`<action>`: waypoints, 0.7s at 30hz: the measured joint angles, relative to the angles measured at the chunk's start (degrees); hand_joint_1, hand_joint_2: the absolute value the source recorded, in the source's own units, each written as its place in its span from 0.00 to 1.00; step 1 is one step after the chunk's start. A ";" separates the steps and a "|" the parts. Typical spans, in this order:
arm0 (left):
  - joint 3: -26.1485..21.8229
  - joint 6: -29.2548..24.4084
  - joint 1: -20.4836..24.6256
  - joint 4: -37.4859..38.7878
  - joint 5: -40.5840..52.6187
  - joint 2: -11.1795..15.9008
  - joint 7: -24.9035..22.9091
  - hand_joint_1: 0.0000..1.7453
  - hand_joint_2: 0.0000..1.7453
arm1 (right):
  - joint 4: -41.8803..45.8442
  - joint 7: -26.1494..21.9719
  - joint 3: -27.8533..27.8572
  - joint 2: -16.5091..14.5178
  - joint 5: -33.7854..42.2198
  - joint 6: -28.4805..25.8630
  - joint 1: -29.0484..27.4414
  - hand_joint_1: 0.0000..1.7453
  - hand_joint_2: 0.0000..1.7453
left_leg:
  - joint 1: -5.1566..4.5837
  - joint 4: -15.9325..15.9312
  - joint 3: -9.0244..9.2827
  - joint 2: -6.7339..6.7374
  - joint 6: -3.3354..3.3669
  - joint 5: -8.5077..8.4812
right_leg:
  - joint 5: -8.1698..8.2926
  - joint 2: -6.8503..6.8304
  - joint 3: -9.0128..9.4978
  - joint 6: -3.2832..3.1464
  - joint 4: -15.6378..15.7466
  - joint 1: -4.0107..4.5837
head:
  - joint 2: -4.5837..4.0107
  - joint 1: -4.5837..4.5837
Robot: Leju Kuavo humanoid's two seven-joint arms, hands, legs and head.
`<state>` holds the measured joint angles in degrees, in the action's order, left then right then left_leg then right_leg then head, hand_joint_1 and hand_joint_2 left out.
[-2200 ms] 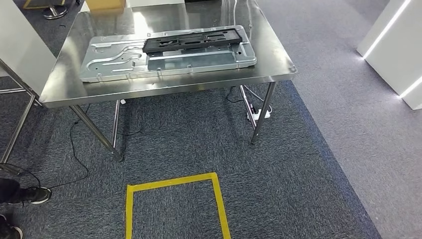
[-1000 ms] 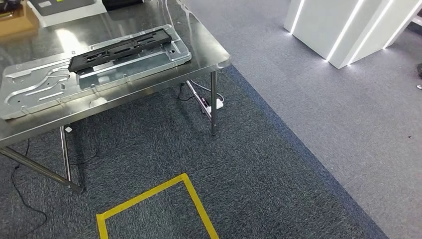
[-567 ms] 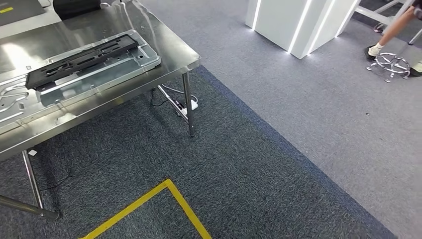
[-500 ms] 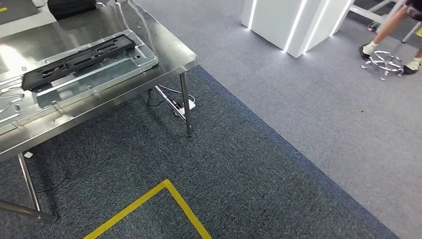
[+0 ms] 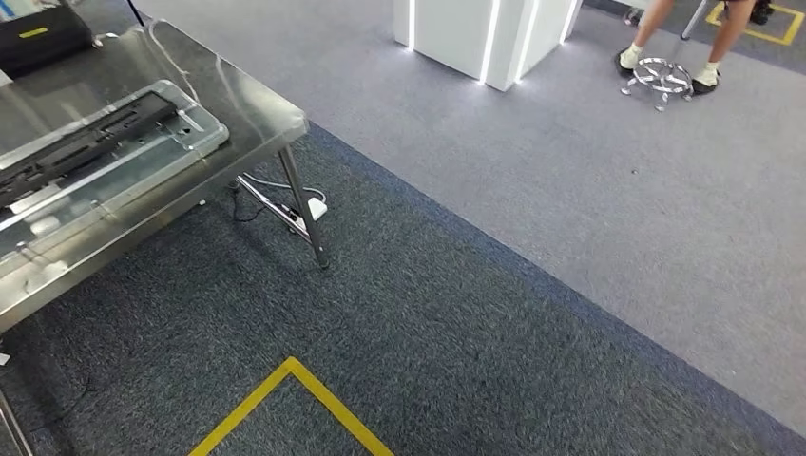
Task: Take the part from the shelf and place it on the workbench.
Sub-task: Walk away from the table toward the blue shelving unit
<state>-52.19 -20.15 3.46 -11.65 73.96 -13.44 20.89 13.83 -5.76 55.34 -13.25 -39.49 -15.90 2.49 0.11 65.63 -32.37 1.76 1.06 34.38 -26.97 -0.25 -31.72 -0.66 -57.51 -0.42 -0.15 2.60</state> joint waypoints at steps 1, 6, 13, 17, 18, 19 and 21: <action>0.00 0.00 -0.07 0.00 -0.01 0.01 0.02 0.00 0.00 | 0.01 -0.02 0.01 -0.01 -0.04 0.01 0.05 0.00 0.00 | 0.09 4.04 -1.90 -0.74 -0.08 1.80 | 0.02 0.61 -0.07 -0.06 -0.02 0.02 | 0.00 -0.03; -0.04 0.00 -0.29 0.00 -0.05 0.12 0.02 0.00 0.00 | -0.04 -0.05 0.04 -0.02 -0.23 0.07 0.02 0.00 0.00 | 0.25 0.81 -1.36 -2.81 0.22 -3.25 | -0.05 4.29 0.07 0.07 -0.39 0.02 | 0.00 -0.03; -0.08 -0.03 -0.06 0.00 -0.06 0.11 0.03 0.00 0.00 | -0.10 -1.01 0.04 -0.02 -1.57 -0.31 -0.07 0.00 0.00 | 0.35 -7.49 1.83 -3.96 1.70 -6.44 | -0.77 6.08 -1.62 2.21 -2.21 -0.11 | 0.00 0.11; -0.09 0.02 -0.39 0.00 0.30 0.02 0.05 0.00 0.00 | -0.10 -1.69 0.02 -0.02 -1.84 -0.54 0.04 0.00 0.00 | 0.04 -7.88 1.80 -0.69 2.45 -6.58 | -7.10 1.12 -7.53 2.90 -14.70 -0.10 | 0.00 0.33; -0.09 0.03 -0.46 0.00 0.38 0.02 0.18 0.00 0.00 | -0.10 -1.88 0.02 -0.02 -1.80 -0.55 -0.01 0.00 0.00 | -0.07 -7.86 1.80 0.15 2.49 -6.52 | -7.37 0.87 -8.37 2.96 -16.52 -0.18 | 0.00 0.34; -0.09 0.05 -0.46 0.00 0.43 0.02 0.43 0.00 0.00 | -0.10 -2.08 0.02 -0.02 -1.76 -0.54 -0.10 0.00 0.00 | -0.16 -7.85 1.83 0.90 2.51 -6.44 | -6.51 0.67 -8.08 2.93 -16.12 -0.23 | 0.00 0.34; -0.09 0.10 -0.30 0.00 0.39 -0.09 1.19 0.00 0.00 | -0.10 -2.50 0.02 -0.02 -1.69 -0.54 -0.30 0.00 0.00 | -0.30 -7.84 2.08 2.14 2.44 -6.25 | -2.77 -0.41 -4.38 2.51 -9.40 -0.11 | 0.00 0.35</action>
<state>-52.28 -20.05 3.16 -11.65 74.35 -13.52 22.09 13.73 -8.26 55.36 -13.27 -41.18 -16.44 2.20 -0.19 57.79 -30.29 3.90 3.50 28.13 -29.74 -0.66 -36.10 1.85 -66.91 -0.53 -0.15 2.94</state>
